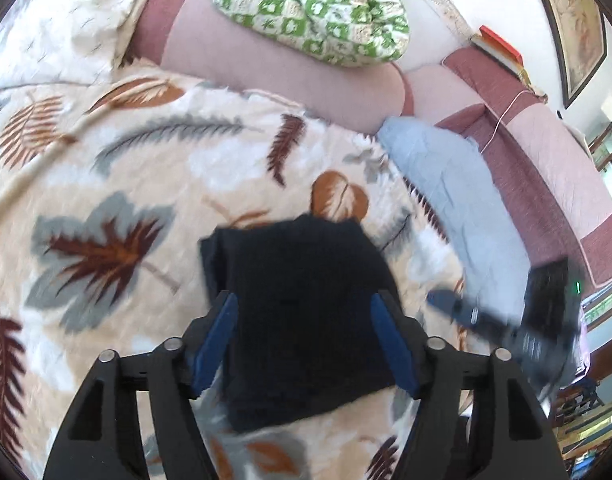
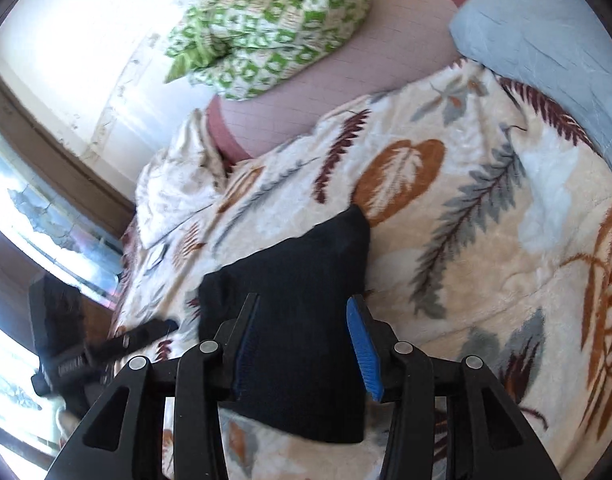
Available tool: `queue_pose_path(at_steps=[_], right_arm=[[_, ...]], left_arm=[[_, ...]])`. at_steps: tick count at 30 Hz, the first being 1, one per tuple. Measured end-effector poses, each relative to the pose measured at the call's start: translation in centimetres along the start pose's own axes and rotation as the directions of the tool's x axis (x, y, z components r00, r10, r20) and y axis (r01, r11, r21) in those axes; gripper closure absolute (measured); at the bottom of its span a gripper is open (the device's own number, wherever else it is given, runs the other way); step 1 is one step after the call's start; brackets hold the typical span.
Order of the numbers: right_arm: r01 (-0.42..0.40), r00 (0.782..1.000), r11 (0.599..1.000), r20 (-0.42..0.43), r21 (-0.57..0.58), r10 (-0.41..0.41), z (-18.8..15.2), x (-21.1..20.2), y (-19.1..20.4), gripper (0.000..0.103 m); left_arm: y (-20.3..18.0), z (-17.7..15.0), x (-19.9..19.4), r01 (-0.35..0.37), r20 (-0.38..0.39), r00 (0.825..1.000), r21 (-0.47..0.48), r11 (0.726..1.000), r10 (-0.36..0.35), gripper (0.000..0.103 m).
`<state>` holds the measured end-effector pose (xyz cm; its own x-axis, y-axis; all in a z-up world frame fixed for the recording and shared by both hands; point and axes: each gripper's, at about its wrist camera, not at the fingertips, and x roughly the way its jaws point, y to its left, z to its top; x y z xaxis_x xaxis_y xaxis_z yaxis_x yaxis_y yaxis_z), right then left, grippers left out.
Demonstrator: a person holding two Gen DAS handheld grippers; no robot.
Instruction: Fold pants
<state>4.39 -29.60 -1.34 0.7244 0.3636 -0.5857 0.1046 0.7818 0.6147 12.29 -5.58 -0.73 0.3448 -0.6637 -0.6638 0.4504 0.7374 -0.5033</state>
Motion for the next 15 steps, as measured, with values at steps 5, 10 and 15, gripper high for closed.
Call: queue_pose_path(at_steps=[5,10,15], right_arm=[[0.053,0.998,0.993,-0.036,-0.105,-0.057,-3.2,1.3,2.1,0.054],[0.109,0.991,0.987,-0.06,-0.121,-0.116,-5.3,3.5,0.7,0.054],[0.078,0.995,0.994,-0.063,-0.072,-0.083,-4.9,4.0,-0.4,0.042]], left_arm=[[0.9,2.9,5.3,-0.019,-0.048,0.999,-0.069,0.997,0.016,0.033],[3.6,2.8,7.8,0.014,-0.082,0.996,-0.2,0.98,-0.031,0.033],[4.1,3.2,7.4,0.034,-0.094,0.994,-0.217,0.976,-0.056,0.033]])
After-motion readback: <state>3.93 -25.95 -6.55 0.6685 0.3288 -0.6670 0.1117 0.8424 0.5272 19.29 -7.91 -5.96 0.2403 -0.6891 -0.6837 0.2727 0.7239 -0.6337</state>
